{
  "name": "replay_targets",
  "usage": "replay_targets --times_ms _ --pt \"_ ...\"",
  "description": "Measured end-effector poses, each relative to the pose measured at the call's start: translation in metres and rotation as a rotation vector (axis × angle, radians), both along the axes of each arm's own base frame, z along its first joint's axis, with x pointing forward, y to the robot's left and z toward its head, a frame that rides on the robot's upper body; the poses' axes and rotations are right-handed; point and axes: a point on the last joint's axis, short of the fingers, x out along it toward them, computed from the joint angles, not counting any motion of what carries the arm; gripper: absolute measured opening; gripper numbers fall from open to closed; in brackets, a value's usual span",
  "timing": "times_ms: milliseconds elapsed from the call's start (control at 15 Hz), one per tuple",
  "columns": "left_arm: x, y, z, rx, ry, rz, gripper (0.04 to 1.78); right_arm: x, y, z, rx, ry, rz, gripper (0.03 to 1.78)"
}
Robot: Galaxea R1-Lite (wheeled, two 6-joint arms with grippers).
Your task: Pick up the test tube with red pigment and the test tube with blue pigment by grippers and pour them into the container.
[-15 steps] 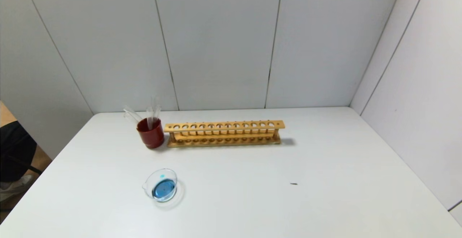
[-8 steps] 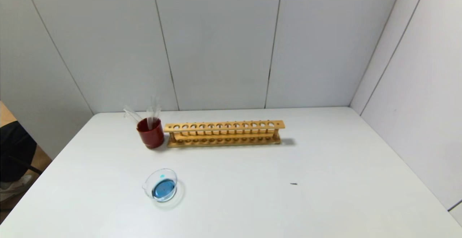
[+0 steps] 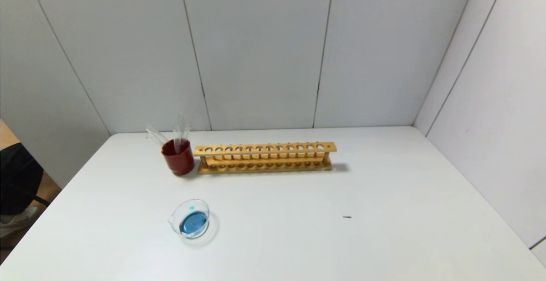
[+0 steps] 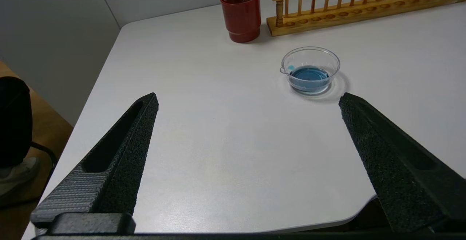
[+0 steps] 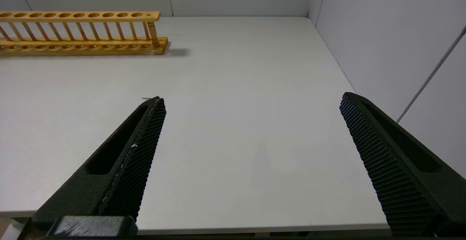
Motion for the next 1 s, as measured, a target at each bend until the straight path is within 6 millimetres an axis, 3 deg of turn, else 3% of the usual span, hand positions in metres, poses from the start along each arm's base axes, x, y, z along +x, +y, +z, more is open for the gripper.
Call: replay_targets --times_ms 1000 --pt "0.0023 0.0 0.001 0.001 0.032 0.0 1.75 0.0 0.0 0.0 0.003 0.0 0.0 1.75"
